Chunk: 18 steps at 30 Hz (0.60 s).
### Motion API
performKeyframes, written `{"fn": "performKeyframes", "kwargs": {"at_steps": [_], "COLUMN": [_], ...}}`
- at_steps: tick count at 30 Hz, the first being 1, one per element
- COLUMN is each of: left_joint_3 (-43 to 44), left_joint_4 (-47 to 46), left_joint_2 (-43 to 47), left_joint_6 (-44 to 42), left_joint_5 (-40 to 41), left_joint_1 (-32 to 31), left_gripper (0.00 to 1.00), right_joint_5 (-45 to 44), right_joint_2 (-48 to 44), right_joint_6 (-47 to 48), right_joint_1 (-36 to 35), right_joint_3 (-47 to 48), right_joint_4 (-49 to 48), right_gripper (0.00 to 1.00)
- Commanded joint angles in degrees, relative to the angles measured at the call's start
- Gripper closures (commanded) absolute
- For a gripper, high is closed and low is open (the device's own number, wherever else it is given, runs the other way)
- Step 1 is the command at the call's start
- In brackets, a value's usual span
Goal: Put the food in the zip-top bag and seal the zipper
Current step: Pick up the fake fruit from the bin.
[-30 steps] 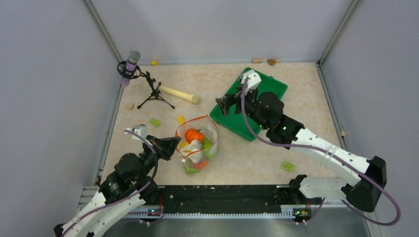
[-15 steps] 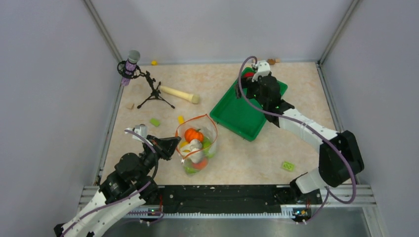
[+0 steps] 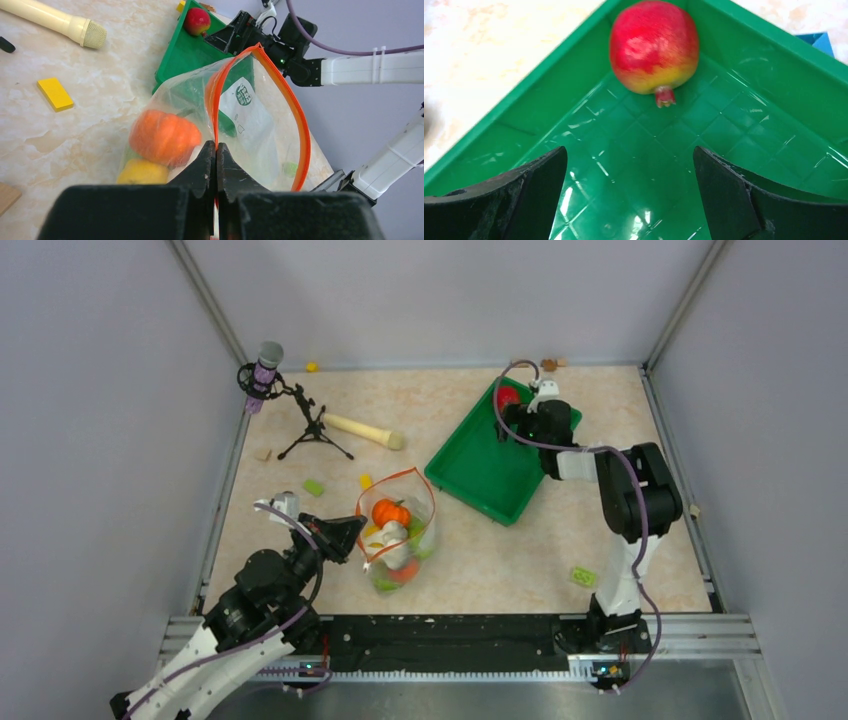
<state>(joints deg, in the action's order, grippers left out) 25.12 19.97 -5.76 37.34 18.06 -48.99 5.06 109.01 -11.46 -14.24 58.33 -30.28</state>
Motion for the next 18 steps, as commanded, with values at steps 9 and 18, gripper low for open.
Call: {"fn": "performKeyframes", "kwargs": {"at_steps": [9, 18], "left_joint_3": [-1.0, -1.1], "left_joint_4": [-3.8, -4.1], "left_joint_2": [-0.6, -1.6], "left_joint_6": [-1.3, -1.4], "left_joint_5": [4.2, 5.0], "left_joint_1": [0.2, 0.2], "left_gripper": [1.00, 1.00], "right_joint_5": [5.2, 6.6], "right_joint_2": [8.9, 10.2], "right_joint_6": [-4.1, -6.8], "right_joint_1": [1.7, 2.5], "right_joint_3": [4.3, 4.8], "right_joint_4": [-18.5, -20.5], "right_gripper": [0.03, 0.01]}}
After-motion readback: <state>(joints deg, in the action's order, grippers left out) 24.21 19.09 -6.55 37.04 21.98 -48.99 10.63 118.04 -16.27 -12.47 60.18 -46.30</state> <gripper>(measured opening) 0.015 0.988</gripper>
